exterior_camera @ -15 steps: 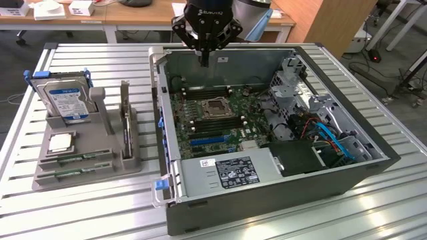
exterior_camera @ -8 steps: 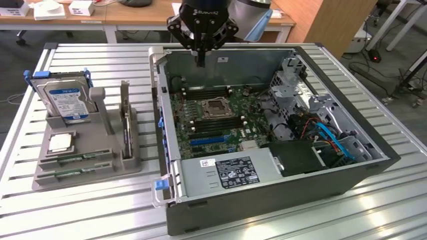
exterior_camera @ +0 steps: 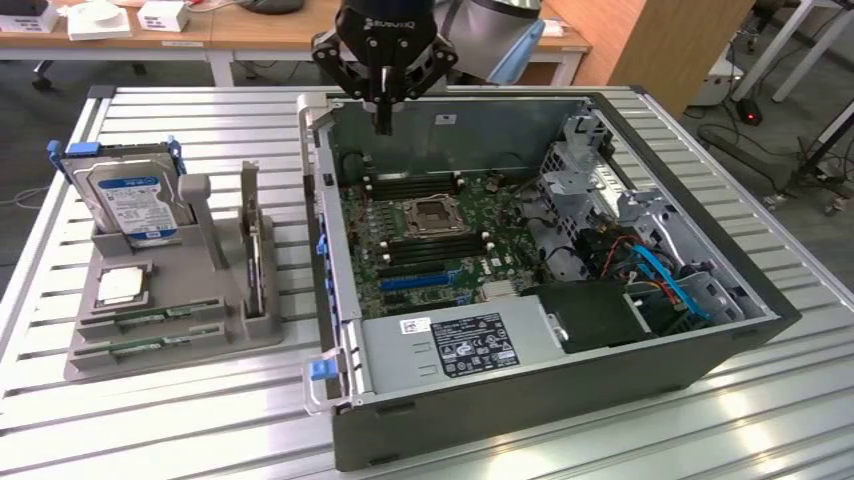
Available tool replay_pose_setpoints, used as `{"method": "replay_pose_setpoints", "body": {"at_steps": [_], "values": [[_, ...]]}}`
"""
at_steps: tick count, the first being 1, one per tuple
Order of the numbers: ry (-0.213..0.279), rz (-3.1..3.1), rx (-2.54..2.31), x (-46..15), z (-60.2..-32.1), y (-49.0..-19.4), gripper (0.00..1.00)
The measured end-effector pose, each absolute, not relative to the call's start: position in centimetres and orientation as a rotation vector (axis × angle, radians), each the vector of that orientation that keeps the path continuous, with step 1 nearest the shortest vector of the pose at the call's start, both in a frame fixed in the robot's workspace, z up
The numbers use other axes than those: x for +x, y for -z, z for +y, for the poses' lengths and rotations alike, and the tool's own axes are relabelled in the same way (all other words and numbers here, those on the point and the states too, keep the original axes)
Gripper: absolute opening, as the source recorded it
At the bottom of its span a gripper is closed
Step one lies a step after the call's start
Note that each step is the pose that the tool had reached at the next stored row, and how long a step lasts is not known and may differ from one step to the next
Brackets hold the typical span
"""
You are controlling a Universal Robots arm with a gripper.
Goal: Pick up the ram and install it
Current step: 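Reach for the ram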
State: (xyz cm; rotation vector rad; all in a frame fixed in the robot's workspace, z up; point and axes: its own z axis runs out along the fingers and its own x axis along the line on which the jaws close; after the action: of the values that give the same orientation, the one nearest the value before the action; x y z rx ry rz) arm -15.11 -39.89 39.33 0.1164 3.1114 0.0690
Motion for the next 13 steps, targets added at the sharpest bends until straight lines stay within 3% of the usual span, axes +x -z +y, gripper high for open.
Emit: {"method": "replay_pose_setpoints", "body": {"at_steps": [13], "values": [[-0.069, 3.106, 0.116, -18.7, -39.9, -39.3, 0.09]]}}
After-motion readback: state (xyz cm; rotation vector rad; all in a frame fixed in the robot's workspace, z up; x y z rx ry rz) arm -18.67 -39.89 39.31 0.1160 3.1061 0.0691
